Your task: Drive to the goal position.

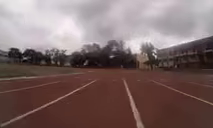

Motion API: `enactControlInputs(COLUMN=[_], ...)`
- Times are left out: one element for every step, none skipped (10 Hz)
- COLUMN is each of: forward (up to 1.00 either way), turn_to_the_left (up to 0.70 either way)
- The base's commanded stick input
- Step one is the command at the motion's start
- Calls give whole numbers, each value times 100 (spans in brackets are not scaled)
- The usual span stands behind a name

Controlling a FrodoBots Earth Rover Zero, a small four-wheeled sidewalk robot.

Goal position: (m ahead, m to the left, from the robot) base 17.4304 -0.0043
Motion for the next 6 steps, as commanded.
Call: enactControlInputs(forward=[70, 70, 70, 70, 70, 70], turn_to_the_left=[-35, -35, -35, -35, -35, -30])
